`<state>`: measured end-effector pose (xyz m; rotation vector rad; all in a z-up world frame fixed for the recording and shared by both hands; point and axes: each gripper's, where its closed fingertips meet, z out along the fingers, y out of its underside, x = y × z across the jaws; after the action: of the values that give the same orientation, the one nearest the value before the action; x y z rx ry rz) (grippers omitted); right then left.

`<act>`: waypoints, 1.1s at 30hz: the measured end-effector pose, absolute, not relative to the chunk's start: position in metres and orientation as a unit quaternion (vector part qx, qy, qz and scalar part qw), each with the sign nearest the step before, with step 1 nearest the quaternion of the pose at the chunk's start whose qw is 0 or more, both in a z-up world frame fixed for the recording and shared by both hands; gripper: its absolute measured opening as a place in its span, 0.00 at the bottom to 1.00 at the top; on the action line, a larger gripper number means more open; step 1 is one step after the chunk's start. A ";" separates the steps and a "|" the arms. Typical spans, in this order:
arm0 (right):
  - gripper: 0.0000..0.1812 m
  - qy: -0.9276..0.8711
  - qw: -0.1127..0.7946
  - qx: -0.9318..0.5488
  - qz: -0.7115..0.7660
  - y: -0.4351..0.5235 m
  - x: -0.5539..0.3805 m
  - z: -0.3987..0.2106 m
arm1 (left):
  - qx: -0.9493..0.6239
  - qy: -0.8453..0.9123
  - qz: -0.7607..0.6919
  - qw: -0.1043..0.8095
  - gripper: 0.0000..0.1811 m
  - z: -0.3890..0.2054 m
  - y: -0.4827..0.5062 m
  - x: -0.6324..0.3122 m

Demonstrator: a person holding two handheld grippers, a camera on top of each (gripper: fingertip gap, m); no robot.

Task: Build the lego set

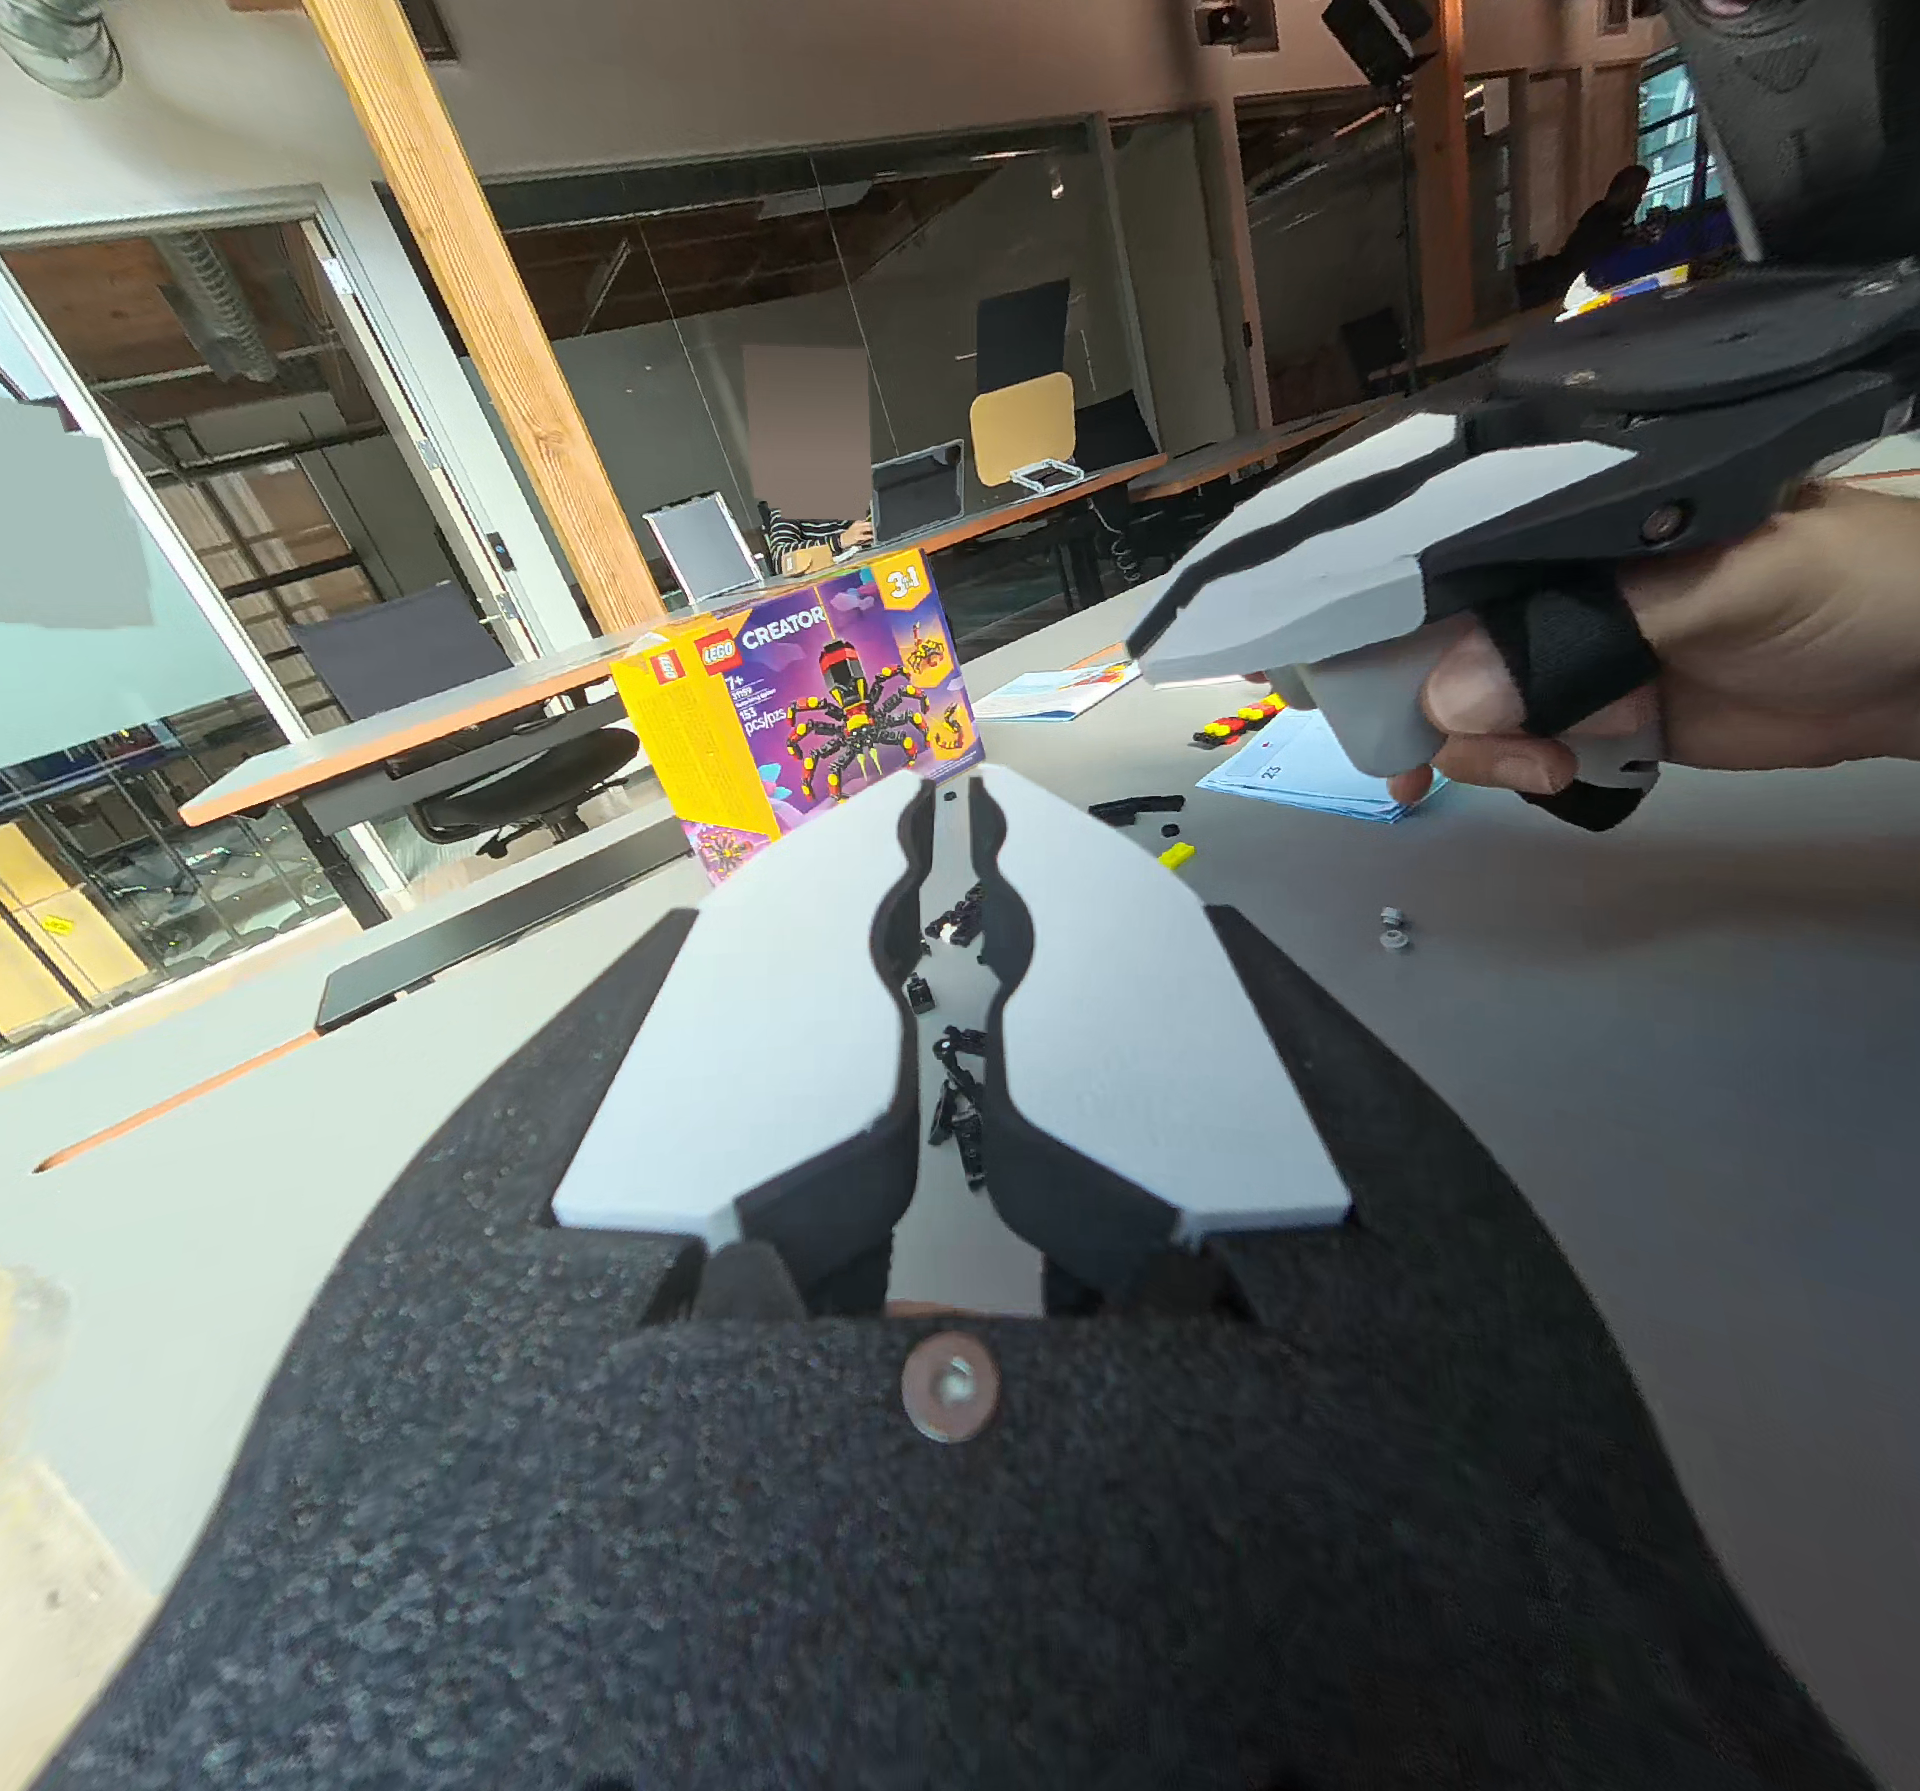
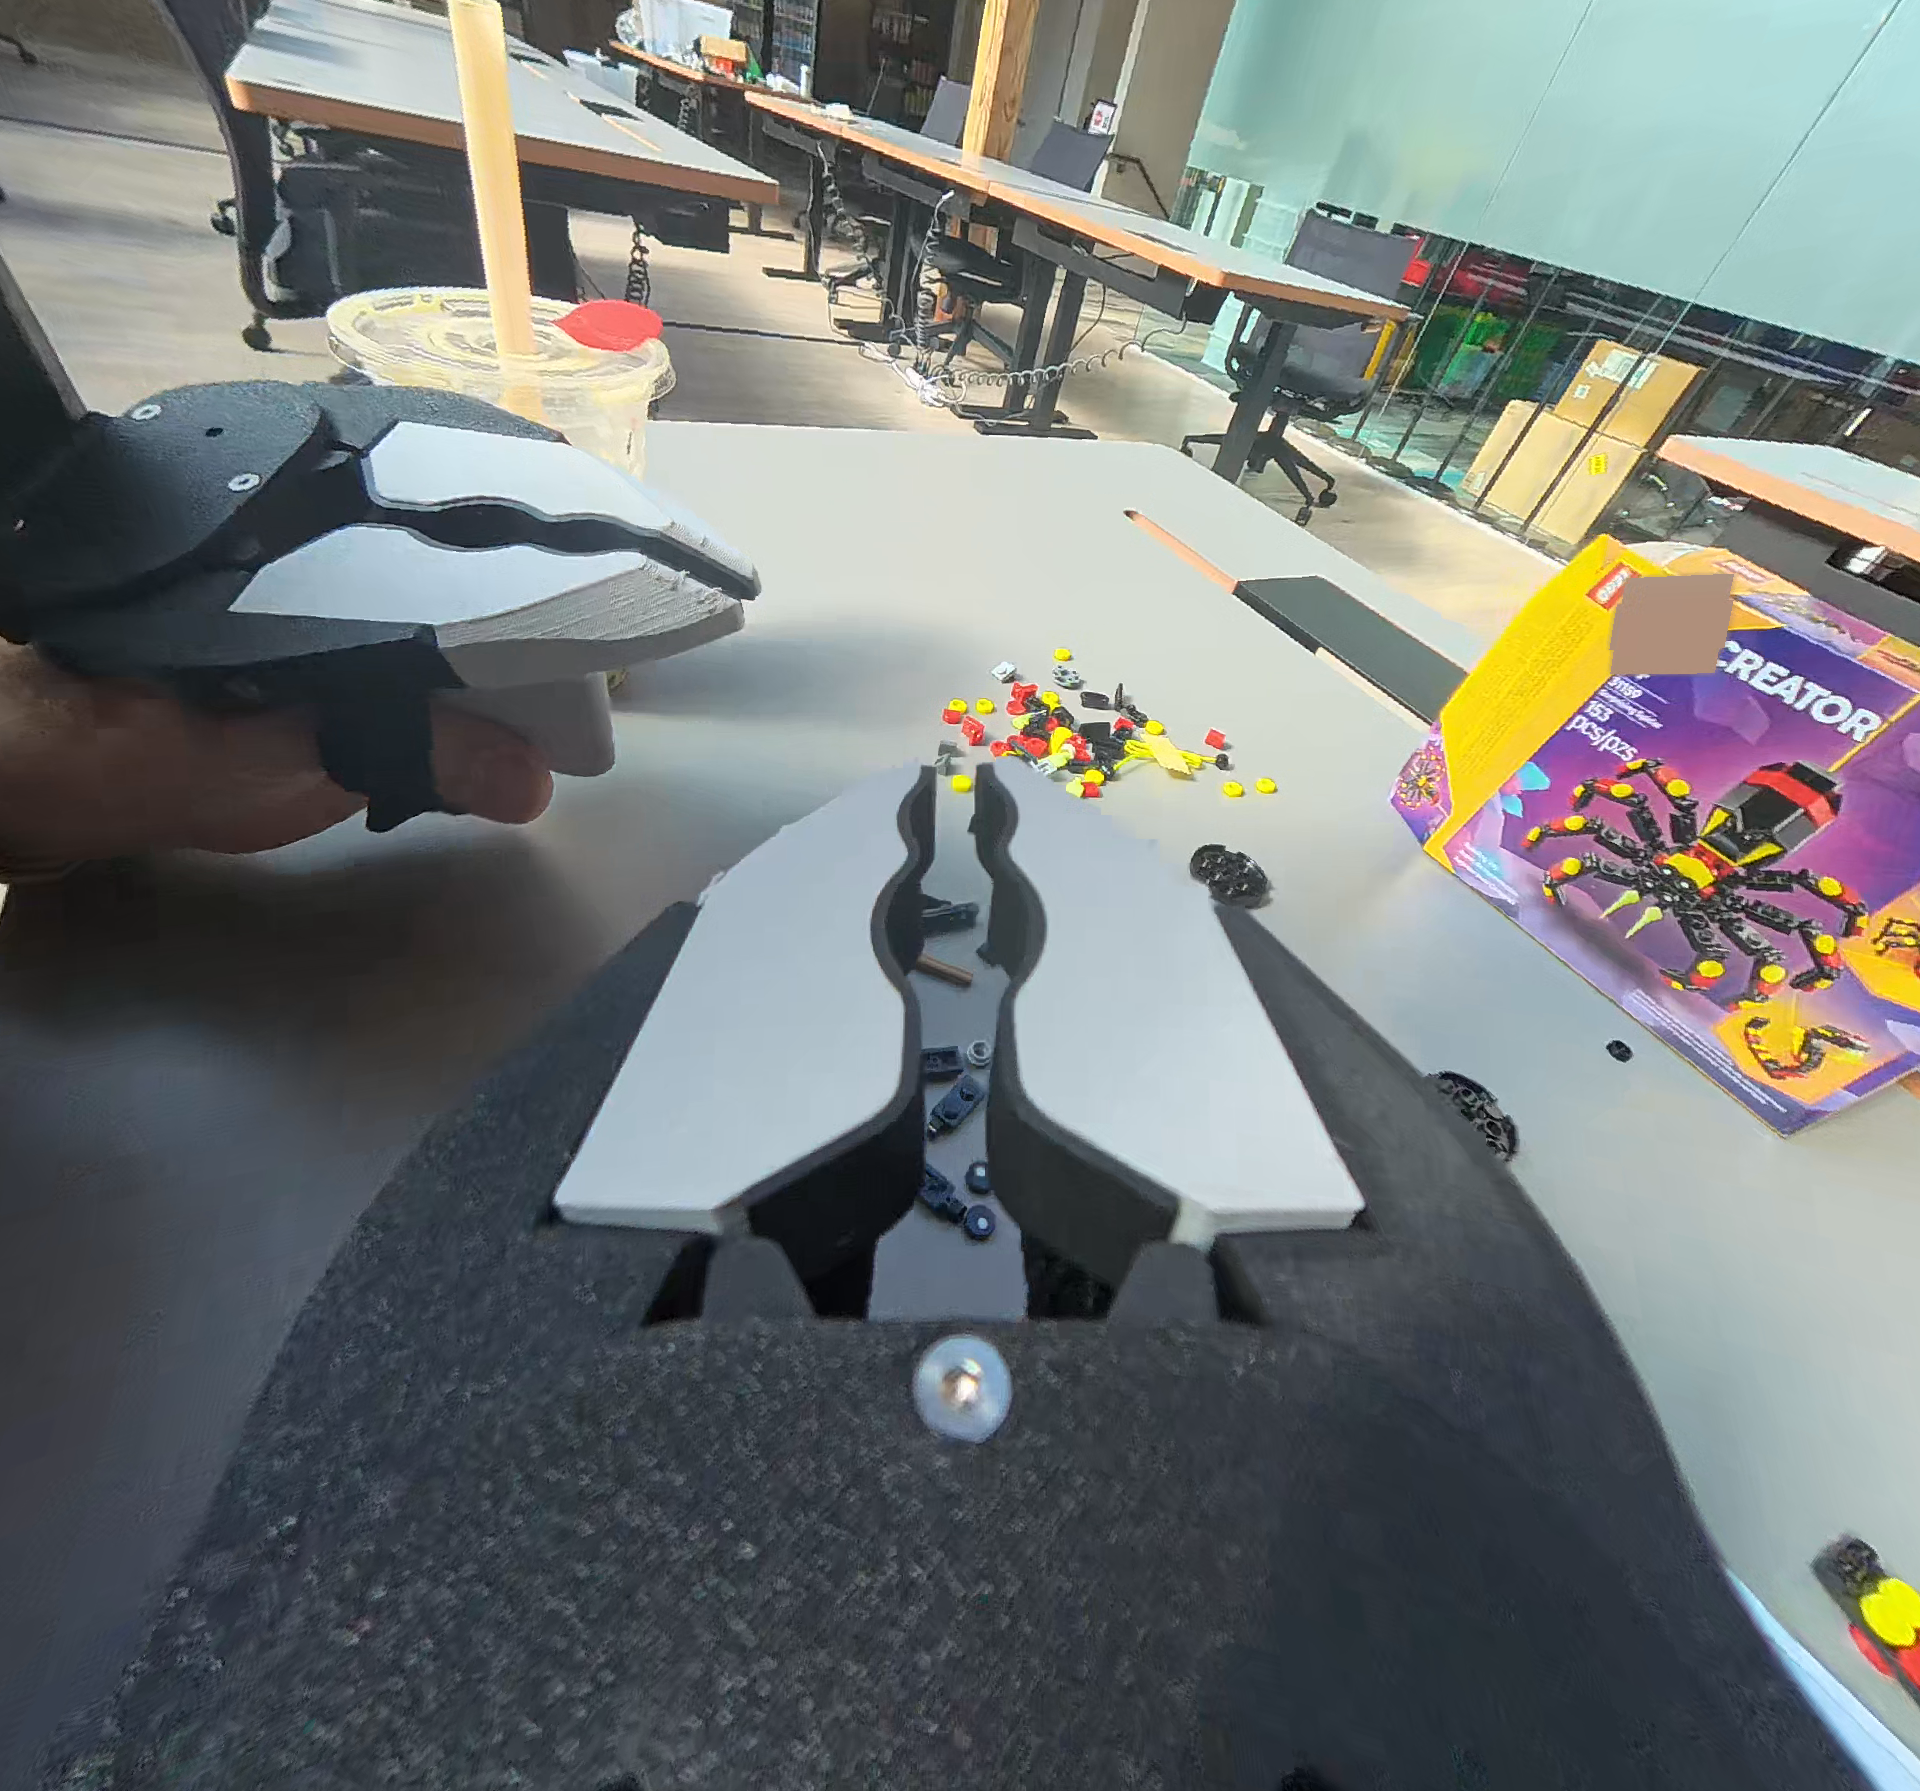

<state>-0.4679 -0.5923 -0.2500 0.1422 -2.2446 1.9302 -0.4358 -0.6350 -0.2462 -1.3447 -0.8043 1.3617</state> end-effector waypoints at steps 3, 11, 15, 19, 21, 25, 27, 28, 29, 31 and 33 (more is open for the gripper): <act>0.04 -0.738 0.151 0.044 0.656 -0.592 -0.475 -0.245 | -0.555 -0.353 0.540 0.526 0.08 -0.248 -0.636 -0.437; 0.14 -0.788 0.166 0.028 0.592 -0.589 -0.491 -0.272 | -0.563 -0.375 0.518 0.523 0.55 -0.254 -0.632 -0.446; 0.16 -0.803 0.175 0.024 0.569 -0.585 -0.498 -0.283 | -0.547 -0.359 0.541 0.529 0.74 -0.246 -0.630 -0.448; 0.13 -0.806 0.177 0.027 0.564 -0.586 -0.500 -0.282 | -0.554 -0.349 0.529 0.540 0.73 -0.247 -0.621 -0.447; 0.13 -0.807 0.187 0.043 0.559 -0.592 -0.505 -0.275 | -0.548 -0.340 0.530 0.550 0.60 -0.243 -0.620 -0.444; 0.13 -0.837 0.167 0.145 0.501 -0.645 -0.521 -0.264 | -0.542 -0.324 0.540 0.557 0.44 -0.237 -0.620 -0.438; 0.09 -0.827 0.174 0.226 0.484 -0.689 -0.535 -0.262 | -0.552 -0.332 0.533 0.548 0.39 -0.241 -0.621 -0.438; 0.05 -0.819 0.183 0.267 0.473 -0.713 -0.542 -0.265 | -0.559 -0.341 0.525 0.544 0.36 -0.244 -0.622 -0.438; 0.04 -0.812 0.184 0.307 0.462 -0.735 -0.547 -0.272 | -0.566 -0.346 0.515 0.542 0.35 -0.247 -0.621 -0.438; 0.01 -0.811 0.167 0.363 0.428 -0.774 -0.554 -0.292 | -0.582 -0.349 0.501 0.537 0.28 -0.253 -0.620 -0.438; 0.01 -0.813 0.147 0.403 0.394 -0.801 -0.557 -0.315 | -0.587 -0.355 0.498 0.530 0.26 -0.256 -0.621 -0.439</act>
<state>-0.5567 -0.8010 -0.3147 1.1592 -2.3389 1.1346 -0.4389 -0.6209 -0.2561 -1.4012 -0.8476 1.1881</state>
